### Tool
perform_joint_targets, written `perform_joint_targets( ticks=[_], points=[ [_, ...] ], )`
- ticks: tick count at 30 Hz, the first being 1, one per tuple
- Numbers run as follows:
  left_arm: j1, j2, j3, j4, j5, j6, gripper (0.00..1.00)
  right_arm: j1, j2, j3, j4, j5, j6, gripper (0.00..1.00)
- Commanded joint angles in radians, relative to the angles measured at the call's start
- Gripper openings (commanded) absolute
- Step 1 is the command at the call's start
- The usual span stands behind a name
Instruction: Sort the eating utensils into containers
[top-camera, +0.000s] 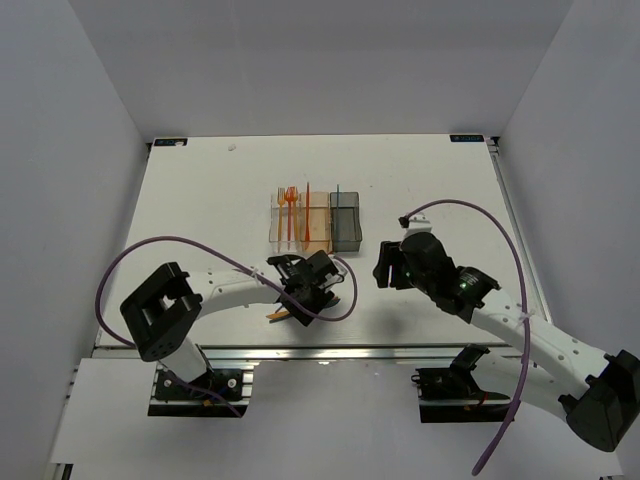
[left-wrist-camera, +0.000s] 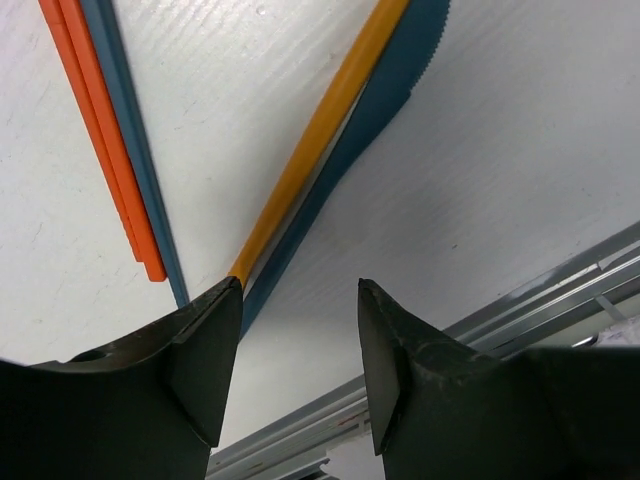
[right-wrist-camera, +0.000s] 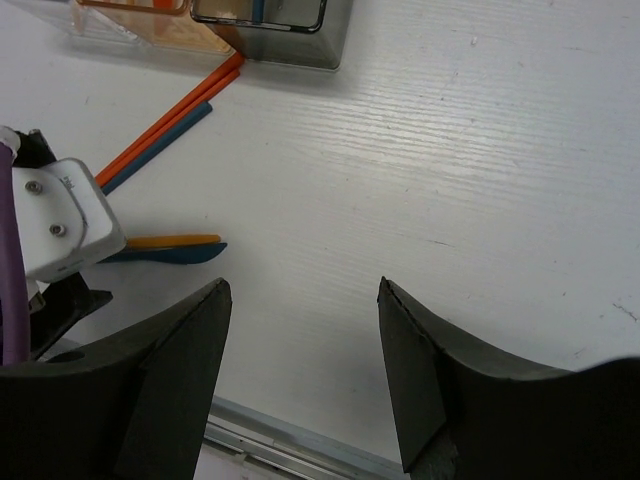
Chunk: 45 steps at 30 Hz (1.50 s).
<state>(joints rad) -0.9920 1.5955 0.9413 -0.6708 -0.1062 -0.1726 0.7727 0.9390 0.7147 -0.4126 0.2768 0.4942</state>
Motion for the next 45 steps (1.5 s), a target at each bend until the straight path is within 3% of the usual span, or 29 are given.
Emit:
perform_joint_targets(
  ticks=[1,19,21,26,30,32,38,45],
  points=[
    [0.013,0.006,-0.009,0.027,0.046,0.015,0.59,-0.001,-0.02,-0.011,0.058,-0.033,-0.006,0.66],
    [0.023,0.078,-0.013,0.04,0.1,0.01,0.41,-0.001,-0.058,-0.02,0.067,-0.034,-0.002,0.66],
    [0.023,0.09,-0.01,0.037,0.105,0.004,0.31,-0.001,-0.063,-0.02,0.067,-0.033,-0.003,0.66],
    [0.0,0.103,-0.013,0.04,0.105,-0.008,0.26,-0.001,-0.077,-0.026,0.069,-0.03,-0.003,0.66],
    [-0.031,0.118,-0.004,0.03,0.105,-0.015,0.15,-0.001,-0.094,-0.024,0.063,-0.028,-0.005,0.66],
    [-0.053,0.138,0.005,0.022,0.135,-0.013,0.01,-0.001,-0.109,-0.017,0.057,-0.022,-0.005,0.66],
    [-0.097,0.149,0.051,-0.001,0.177,0.005,0.0,-0.001,-0.146,0.009,0.018,0.031,-0.002,0.67],
    [-0.1,0.014,0.105,0.043,0.174,0.033,0.0,-0.001,-0.16,0.049,-0.018,0.094,0.0,0.67]
  ],
)
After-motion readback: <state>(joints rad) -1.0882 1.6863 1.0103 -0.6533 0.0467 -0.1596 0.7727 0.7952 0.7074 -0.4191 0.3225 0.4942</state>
